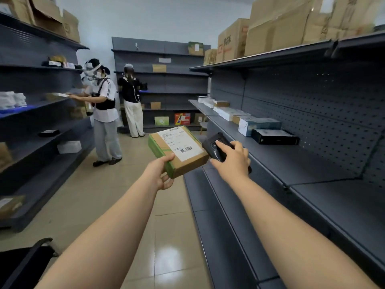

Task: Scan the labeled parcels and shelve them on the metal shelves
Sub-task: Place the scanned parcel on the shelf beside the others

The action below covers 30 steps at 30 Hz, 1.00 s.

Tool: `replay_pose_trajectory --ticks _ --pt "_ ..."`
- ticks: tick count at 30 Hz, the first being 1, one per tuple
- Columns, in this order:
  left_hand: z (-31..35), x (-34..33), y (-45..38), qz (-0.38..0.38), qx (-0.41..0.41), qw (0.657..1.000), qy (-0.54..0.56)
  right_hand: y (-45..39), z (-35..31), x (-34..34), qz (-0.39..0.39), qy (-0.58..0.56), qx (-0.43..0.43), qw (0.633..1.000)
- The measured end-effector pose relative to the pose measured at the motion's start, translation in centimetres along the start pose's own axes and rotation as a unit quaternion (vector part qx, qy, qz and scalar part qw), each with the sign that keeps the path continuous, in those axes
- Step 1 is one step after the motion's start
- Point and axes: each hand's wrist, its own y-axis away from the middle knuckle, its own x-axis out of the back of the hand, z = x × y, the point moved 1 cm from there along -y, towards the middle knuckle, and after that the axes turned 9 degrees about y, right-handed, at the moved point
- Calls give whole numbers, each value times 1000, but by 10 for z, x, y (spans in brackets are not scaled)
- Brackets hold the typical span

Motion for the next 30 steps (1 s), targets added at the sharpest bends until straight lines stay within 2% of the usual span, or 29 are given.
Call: replay_pose_trajectory --ticks 4,9,13,18,25,28,30 --pt "12 -60 -91 -81 33 994 -59 -72 31 -16 49 38 -67 996" --pt "14 -162 -169 -208 101 961 -149 -132 80 4 112 105 -164 974" --pt "1 -248 -199 -311 166 908 -228 -149 127 41 134 211 -206 946" --pt "-37 -336 -203 -424 200 821 -325 -145 185 85 185 225 -295 910" --pt "-77 -401 -206 -467 249 735 -423 -136 228 103 198 221 -351 888" --pt "-82 -418 -218 -464 238 729 -443 -141 232 100 197 226 -362 883" --pt "-77 -424 -219 -471 181 723 -471 -144 232 96 198 231 -367 879"
